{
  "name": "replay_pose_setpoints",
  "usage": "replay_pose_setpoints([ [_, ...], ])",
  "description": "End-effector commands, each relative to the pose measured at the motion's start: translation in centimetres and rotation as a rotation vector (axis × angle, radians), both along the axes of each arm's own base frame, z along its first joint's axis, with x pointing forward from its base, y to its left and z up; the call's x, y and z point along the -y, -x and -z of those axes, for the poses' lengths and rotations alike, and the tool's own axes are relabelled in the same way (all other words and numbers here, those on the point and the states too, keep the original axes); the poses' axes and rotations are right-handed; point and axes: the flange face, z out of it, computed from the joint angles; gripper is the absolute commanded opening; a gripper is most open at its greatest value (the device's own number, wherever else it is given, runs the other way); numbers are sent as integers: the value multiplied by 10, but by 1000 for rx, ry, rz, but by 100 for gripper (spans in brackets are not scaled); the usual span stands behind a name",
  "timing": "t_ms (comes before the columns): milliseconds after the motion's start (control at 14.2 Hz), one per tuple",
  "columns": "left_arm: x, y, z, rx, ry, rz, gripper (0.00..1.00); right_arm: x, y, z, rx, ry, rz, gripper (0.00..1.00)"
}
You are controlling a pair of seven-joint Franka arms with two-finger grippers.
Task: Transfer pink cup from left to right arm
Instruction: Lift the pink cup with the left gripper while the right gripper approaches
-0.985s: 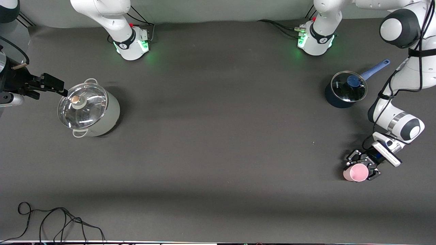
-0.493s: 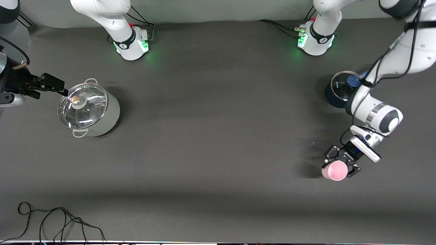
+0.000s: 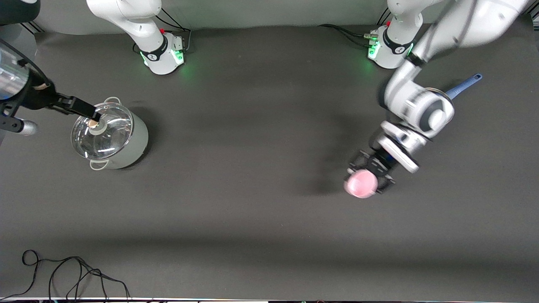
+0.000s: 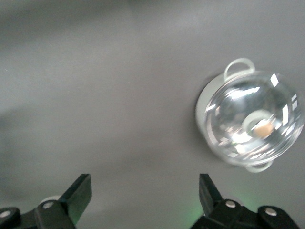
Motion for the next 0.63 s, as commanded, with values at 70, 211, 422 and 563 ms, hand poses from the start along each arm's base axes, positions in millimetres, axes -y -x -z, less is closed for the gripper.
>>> replay_pose_setpoints([
  [70, 72, 62, -57, -25, -61, 25, 53, -53, 9, -19, -29, -54, 221, 100],
  [211, 111, 89, -94, -55, -47, 26, 53, -87, 17, -31, -43, -71, 327, 100],
  [422, 162, 122, -138, -78, -39, 30, 53, -142, 27, -43, -69, -80, 448, 100],
  [563, 175, 131, -153, -82, -43, 27, 53, -185, 29, -45, -86, -73, 514, 100],
])
